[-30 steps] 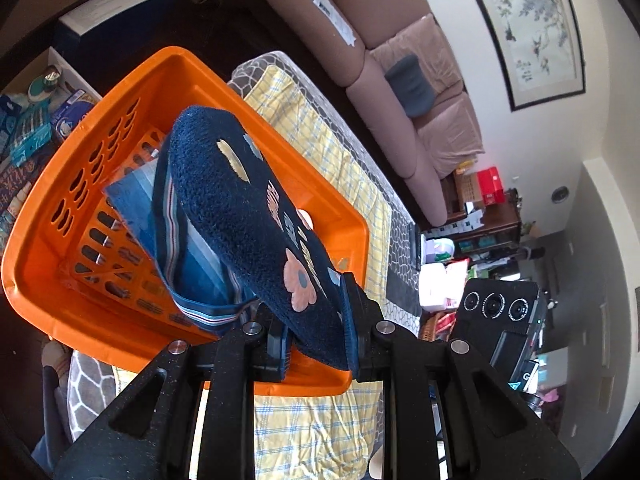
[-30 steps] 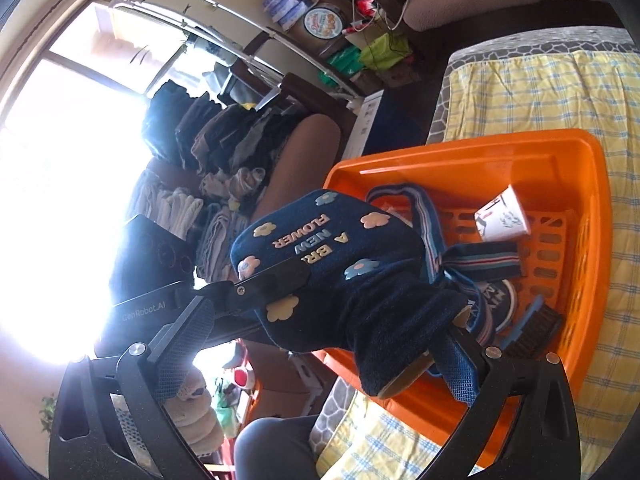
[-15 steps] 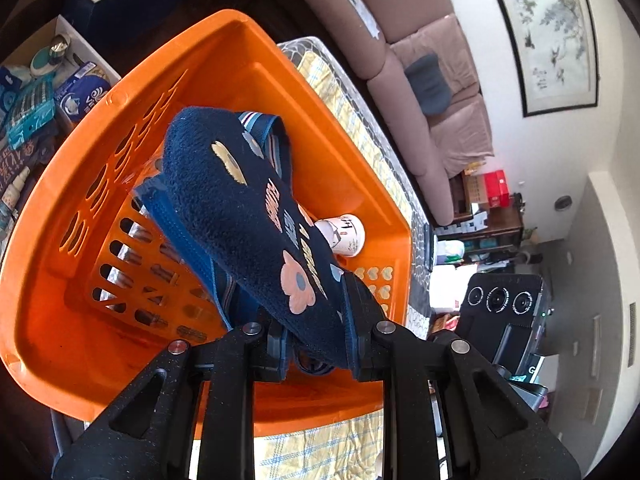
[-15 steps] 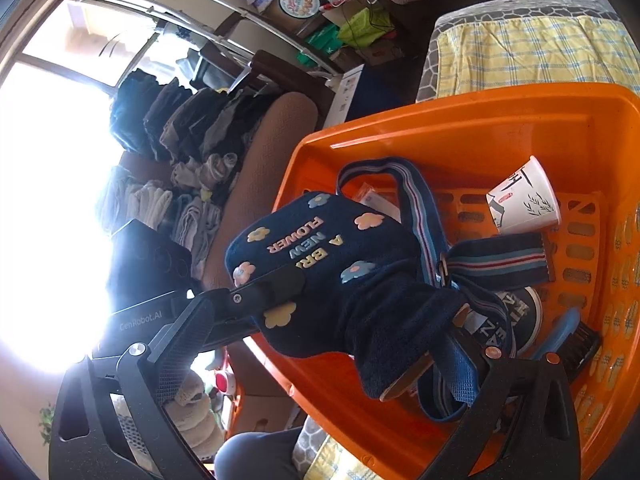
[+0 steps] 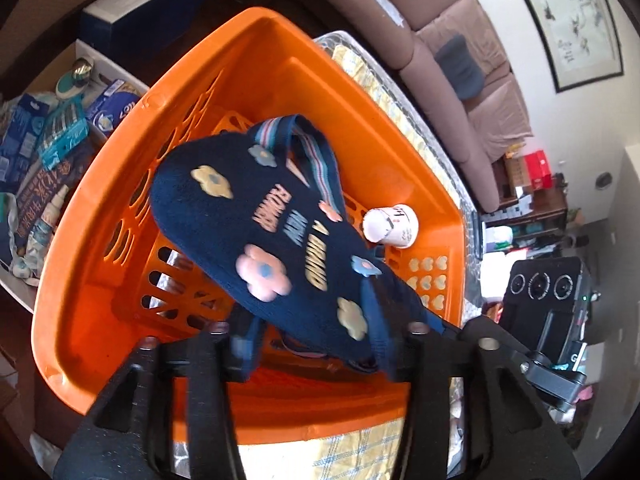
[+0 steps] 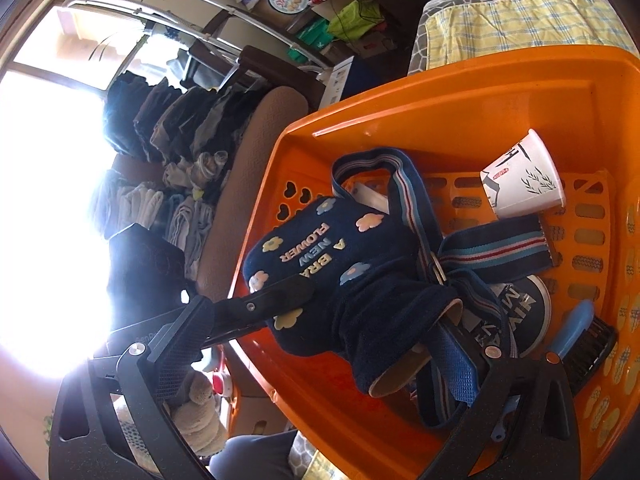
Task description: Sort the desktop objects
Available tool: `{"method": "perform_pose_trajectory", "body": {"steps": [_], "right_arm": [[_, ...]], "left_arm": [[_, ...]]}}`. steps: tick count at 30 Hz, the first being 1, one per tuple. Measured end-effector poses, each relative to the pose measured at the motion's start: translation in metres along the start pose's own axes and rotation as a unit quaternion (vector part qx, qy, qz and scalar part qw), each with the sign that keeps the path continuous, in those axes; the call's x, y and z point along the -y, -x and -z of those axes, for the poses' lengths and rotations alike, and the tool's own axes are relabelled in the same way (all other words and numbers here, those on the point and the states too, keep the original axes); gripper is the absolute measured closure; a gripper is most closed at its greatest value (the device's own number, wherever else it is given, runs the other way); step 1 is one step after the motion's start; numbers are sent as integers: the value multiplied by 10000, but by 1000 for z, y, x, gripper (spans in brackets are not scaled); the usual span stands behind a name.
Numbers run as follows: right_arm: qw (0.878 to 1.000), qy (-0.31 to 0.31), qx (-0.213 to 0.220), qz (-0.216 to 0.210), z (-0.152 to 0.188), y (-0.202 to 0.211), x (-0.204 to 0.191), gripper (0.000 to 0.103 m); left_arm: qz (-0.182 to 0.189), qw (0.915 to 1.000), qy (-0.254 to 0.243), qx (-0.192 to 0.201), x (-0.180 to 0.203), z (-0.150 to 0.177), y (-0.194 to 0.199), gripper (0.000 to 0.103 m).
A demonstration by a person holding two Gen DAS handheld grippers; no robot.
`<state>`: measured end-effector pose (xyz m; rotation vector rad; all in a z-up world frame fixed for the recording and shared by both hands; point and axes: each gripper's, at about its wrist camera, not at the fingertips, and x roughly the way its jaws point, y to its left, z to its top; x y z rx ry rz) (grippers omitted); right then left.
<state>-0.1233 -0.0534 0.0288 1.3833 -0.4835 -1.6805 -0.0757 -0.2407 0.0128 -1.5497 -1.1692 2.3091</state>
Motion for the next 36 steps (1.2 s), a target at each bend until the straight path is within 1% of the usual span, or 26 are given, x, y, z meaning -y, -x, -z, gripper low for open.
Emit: {"method": "perform_pose_trajectory", "body": {"steps": [1,2,4,5,7,8,9,12,15,22,24,29,31,33,36], "right_arm": [[10000,7,0,46,0,1,0,0],[10000,15,-1,73,1,3,-1,0],[10000,18,10,87,2,7,-3,0],[10000,15,24,91,3,9,-3,0],[9999,15,49,102,5,14,-5,0],[9999,27,62,123,7,17,-6,0],[9999,46,74,133,8,19,-7,0],[9998,44,94,151,13,26,-10,0],[9996,94,112,229,19,31,-16,0],[9979,282,175,553,32,45,-27,0],[9975,314,194,600,38,51,-29,0],[9955,482,213,784,56,68,-33,0],[9944,532,227,880,65,77,-31,0],[9939,542,226,930,73,86,-28,0],[9918,543,248,1126,85,100,-21,0]], "left_arm": [[-6,10000,-43,39,3,1,3,40],[-16,10000,-46,72,6,3,7,36],[-31,10000,29,81,8,6,14,33],[-23,9999,117,65,7,8,18,25],[209,9991,355,39,1,10,26,18],[313,9986,433,28,-1,13,31,18],[310,9985,459,48,-3,14,34,18],[219,9989,382,149,-5,15,47,18],[226,9988,399,182,-6,20,55,18],[69,9996,161,226,0,37,66,18],[-1,9996,11,285,6,44,68,18],[-236,9977,-544,336,31,68,66,16],[-318,9960,-762,347,42,80,63,15],[-392,9939,-964,351,53,93,59,11],[-562,9900,-1250,322,69,111,49,11]]}}
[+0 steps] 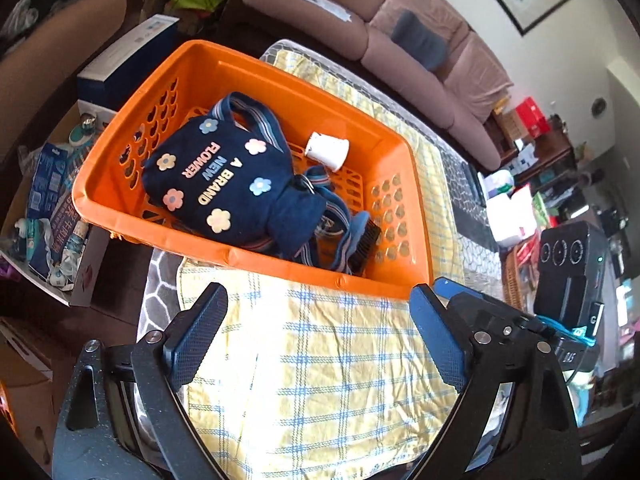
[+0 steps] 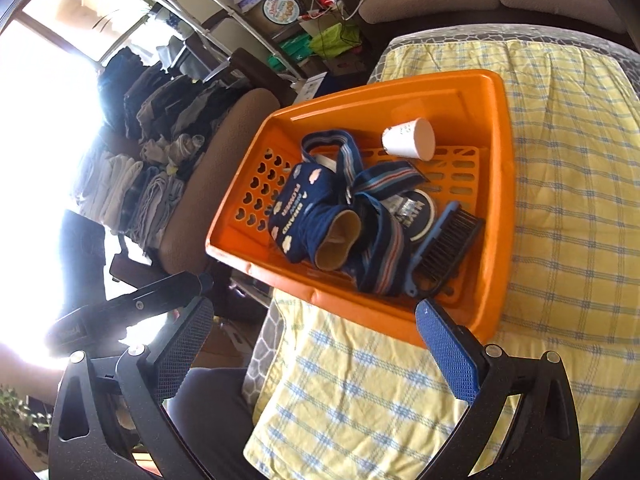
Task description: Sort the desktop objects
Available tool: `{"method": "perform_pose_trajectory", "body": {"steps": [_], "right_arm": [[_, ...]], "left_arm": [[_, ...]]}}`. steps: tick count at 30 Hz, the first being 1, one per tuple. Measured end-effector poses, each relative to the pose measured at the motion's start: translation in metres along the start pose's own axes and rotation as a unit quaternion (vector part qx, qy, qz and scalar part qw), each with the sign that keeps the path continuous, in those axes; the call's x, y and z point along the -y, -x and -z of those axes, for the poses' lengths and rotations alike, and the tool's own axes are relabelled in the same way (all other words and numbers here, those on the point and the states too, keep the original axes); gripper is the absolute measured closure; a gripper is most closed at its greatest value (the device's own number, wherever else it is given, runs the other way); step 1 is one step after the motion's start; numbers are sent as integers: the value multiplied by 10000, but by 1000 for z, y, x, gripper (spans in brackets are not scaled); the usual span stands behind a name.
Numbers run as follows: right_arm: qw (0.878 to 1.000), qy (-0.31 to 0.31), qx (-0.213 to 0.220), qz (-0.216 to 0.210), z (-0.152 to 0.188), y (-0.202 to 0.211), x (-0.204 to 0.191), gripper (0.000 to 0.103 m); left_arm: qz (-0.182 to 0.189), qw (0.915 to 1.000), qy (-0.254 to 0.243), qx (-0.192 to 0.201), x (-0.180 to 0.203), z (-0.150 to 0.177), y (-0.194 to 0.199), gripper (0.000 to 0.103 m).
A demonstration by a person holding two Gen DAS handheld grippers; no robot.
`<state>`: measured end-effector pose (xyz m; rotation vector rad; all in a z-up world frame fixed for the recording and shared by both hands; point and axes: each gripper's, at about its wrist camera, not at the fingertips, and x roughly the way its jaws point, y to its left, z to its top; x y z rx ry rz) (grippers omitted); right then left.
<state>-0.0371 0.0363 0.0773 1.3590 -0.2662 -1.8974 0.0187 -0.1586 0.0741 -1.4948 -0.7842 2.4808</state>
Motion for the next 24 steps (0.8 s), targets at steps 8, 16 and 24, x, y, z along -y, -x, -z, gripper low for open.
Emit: {"method": "perform_pose_trajectory", "body": {"steps": [8,16,24], "right_arm": [[9986,-177,265,416,35,39,36,0],[9887,-314,553,1357,68,63,75,0],[9772,-557,834,1870,87,74,104,0]], "left_arm": [[-258,9981,-552,-132,44,37,-28,7],[-843,9900,-1127,-64,79,67,-60,0],[-1631,9765,-1390,214,98,77,-79,0]]}}
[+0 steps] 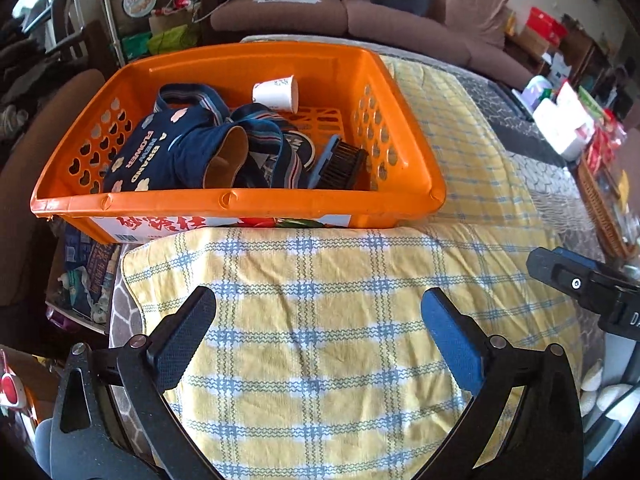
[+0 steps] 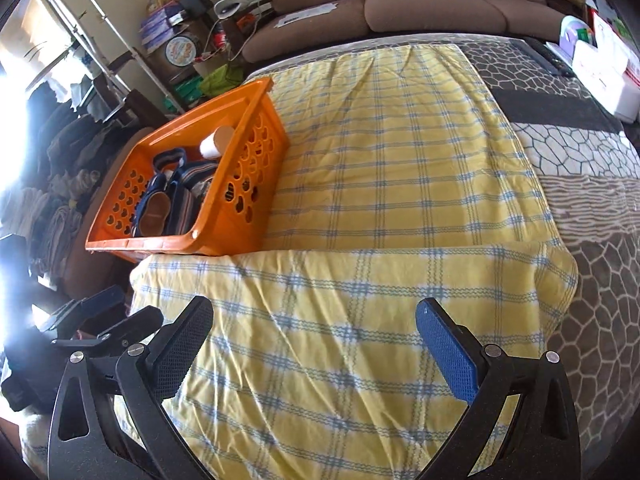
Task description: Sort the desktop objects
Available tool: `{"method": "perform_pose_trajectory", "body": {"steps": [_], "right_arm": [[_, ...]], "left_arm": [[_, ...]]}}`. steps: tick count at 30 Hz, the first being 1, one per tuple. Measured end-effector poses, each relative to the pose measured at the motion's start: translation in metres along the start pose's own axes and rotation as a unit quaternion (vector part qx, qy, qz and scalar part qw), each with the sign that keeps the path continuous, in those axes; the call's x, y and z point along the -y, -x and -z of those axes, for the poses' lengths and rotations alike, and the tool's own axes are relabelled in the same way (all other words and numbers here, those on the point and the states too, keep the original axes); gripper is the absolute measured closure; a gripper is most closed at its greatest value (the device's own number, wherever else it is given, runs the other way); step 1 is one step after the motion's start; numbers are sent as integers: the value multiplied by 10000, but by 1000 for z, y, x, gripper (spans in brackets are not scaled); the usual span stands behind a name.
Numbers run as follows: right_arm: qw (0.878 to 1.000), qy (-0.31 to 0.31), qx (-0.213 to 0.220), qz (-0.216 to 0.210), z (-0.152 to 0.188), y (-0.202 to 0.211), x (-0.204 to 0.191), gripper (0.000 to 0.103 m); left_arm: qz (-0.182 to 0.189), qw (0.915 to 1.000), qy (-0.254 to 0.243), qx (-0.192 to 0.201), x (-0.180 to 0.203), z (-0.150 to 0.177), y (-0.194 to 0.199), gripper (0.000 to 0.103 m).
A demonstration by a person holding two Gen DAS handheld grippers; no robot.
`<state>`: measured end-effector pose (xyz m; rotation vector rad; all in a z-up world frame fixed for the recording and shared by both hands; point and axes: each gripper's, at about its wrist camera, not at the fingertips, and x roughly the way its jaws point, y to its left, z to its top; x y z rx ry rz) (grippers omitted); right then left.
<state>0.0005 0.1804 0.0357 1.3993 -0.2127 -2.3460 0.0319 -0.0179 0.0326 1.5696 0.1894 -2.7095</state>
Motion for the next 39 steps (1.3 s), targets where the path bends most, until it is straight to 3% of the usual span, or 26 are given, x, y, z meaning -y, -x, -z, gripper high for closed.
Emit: {"method": "perform_pose_trajectory", "body": {"steps": [6,12,23,30,35,39], "right_arm": [[9997,-79,172,177,2,-1,9,0],[9972,292,72,687,0,-13,9,0],[9929,548,89,1054,2,-32,2,0],[9922,469,329,1110,7,-31,3,0],[9869,770,422,1353,15,-35,-5,0],[9893,563,573,1219,12,-26,-1,0]], "left_arm": [[-388,9992,134,40,1,-6,-14,0],[-577,9983,99,-8,-3,-11,-29,0],[-630,9979,167,-2,-2,-11,-41,0],[-652,9976,177,136,1,-10,-43,0],[-653,9976,133,199,4,-9,-38,0],[-524,9980,-8,341,18,-11,-31,0]]}}
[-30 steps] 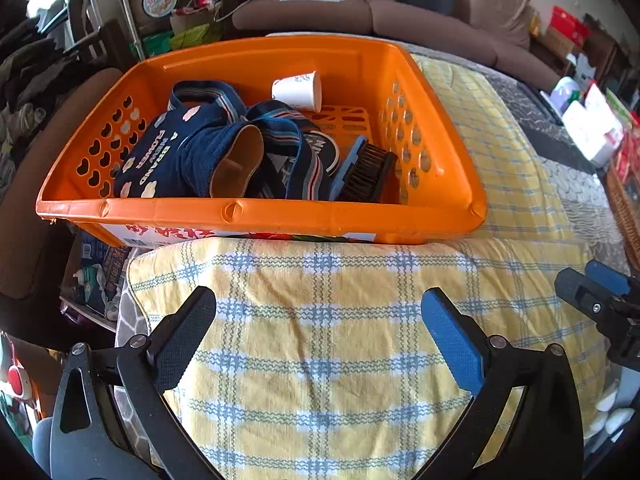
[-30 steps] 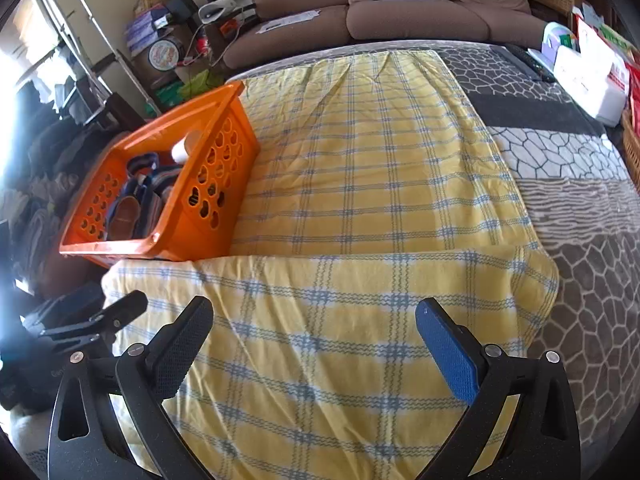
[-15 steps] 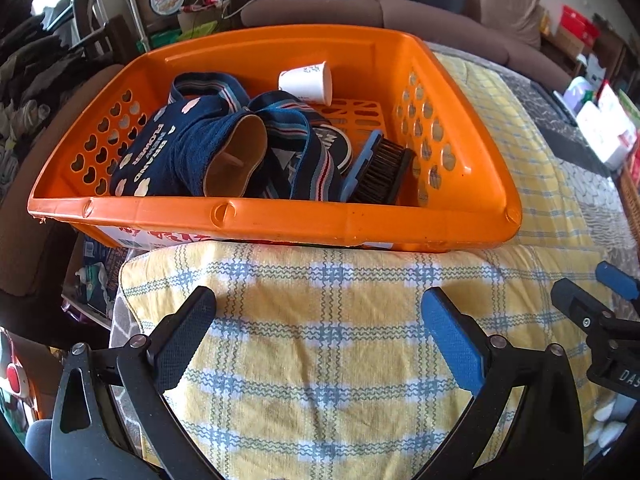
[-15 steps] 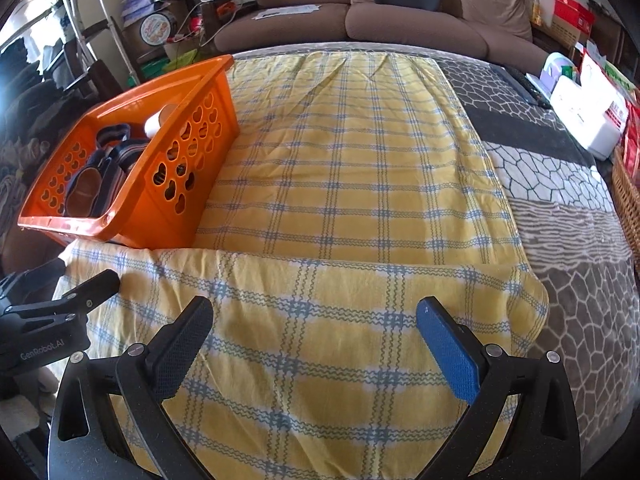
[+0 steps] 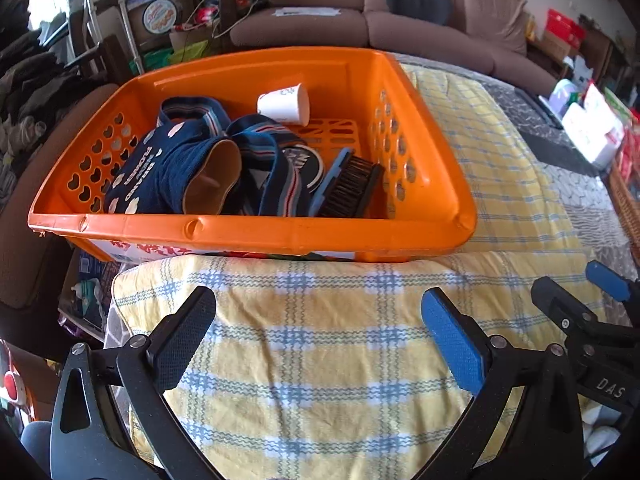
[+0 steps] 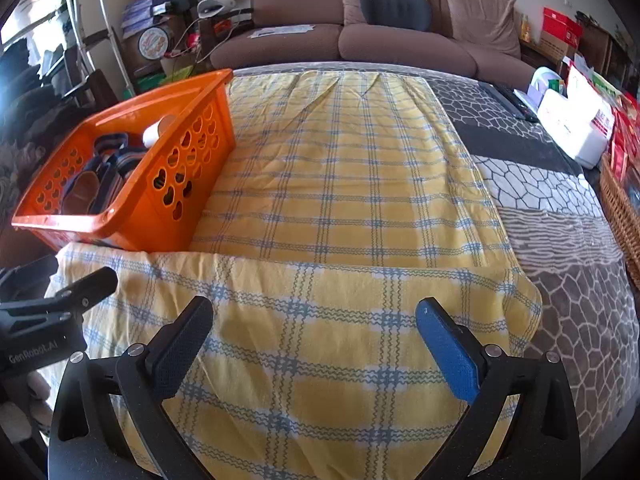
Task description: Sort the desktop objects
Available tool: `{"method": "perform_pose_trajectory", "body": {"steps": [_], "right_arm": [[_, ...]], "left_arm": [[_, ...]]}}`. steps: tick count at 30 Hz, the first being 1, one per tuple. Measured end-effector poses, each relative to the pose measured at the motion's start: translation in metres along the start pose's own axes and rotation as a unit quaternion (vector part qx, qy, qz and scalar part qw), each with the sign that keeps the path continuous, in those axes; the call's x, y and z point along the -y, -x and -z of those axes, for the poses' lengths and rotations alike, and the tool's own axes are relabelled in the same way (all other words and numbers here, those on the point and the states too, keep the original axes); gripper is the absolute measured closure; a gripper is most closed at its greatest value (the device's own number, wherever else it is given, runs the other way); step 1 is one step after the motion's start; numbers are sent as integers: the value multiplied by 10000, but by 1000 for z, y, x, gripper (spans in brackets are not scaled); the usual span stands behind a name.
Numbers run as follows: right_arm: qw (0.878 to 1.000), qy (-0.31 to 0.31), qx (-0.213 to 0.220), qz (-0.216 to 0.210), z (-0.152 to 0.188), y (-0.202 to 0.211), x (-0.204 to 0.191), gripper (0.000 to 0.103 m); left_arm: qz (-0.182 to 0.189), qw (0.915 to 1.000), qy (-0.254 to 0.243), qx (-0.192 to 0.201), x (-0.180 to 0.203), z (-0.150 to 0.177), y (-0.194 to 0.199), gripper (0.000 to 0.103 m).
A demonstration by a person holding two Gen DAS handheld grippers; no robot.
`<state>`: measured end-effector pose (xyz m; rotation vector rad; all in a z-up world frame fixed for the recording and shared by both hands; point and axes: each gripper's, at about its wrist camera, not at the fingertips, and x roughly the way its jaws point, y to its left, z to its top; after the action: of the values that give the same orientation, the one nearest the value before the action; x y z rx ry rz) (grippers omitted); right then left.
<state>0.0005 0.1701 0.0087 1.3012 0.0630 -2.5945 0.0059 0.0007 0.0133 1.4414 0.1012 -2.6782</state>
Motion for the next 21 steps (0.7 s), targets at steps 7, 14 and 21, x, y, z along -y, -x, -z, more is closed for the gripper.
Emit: {"method": "perform_pose_trajectory", "body": {"steps": [7,14,21], "right_arm": [[9998,6,63,163,-6,-1,4,0],[9995,-43,14,318,0,-10,7,0],[9992,20,-14,397,0,-11,5,0]], "left_arm": [[8,9999,-50,-117,11,-5,-14,0],[-6,9999,-39,101,12,3,-15,0],[-10,9999,-17,123,10,4,-15,0]]}}
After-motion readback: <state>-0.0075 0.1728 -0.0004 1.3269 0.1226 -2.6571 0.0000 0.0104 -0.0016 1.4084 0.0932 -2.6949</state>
